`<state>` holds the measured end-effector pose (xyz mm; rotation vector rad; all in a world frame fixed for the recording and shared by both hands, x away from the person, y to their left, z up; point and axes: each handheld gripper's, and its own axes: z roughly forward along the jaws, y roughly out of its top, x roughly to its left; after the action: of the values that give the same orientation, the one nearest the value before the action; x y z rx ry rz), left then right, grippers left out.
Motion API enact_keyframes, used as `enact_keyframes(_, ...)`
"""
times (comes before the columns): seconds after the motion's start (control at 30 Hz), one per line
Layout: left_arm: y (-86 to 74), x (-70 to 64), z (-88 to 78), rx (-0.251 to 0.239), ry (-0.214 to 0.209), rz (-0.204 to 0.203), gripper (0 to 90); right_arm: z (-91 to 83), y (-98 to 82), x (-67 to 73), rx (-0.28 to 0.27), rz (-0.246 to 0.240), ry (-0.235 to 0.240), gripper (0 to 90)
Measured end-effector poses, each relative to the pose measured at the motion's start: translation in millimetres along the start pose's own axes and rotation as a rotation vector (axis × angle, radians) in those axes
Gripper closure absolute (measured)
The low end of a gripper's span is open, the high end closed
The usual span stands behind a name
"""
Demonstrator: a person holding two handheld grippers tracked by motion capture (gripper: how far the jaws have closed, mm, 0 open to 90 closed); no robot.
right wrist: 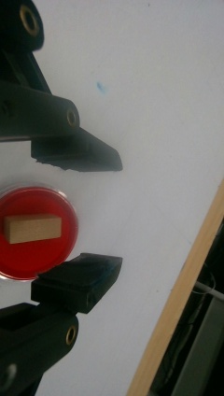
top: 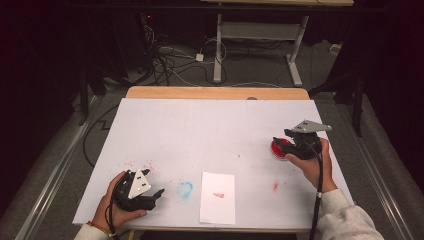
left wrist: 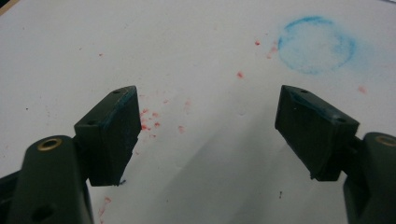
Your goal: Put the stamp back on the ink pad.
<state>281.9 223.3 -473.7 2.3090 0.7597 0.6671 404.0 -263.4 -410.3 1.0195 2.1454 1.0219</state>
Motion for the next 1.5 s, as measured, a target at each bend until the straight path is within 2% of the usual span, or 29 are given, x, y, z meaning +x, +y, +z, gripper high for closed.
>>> enact_keyframes(0.17,0.0,0.0,-0.2,0.001,0.000,0.003,21.7,-4.5,3.8,7.9,-0.045,-0.024,0.000,39.8)
enact_keyframes(0.7,0.0,-0.3,-0.4,-0.001,0.000,0.000,21.7,-14.6,7.9,20.9,-0.127,-0.014,0.008,21.8)
enact_keyframes(0.77,0.0,-0.4,-0.2,-0.001,-0.001,0.000,21.7,-15.2,8.7,23.4,-0.127,-0.028,-0.019,22.1)
enact_keyframes(1.1,0.1,-0.5,-0.3,-0.001,-0.001,0.000,21.7,-24.9,8.8,32.9,-0.195,-0.041,-0.030,23.9)
enact_keyframes(1.5,0.3,-0.7,0.2,0.001,0.001,0.000,21.7,-38.2,5.2,38.5,-0.227,-0.073,-0.039,23.0)
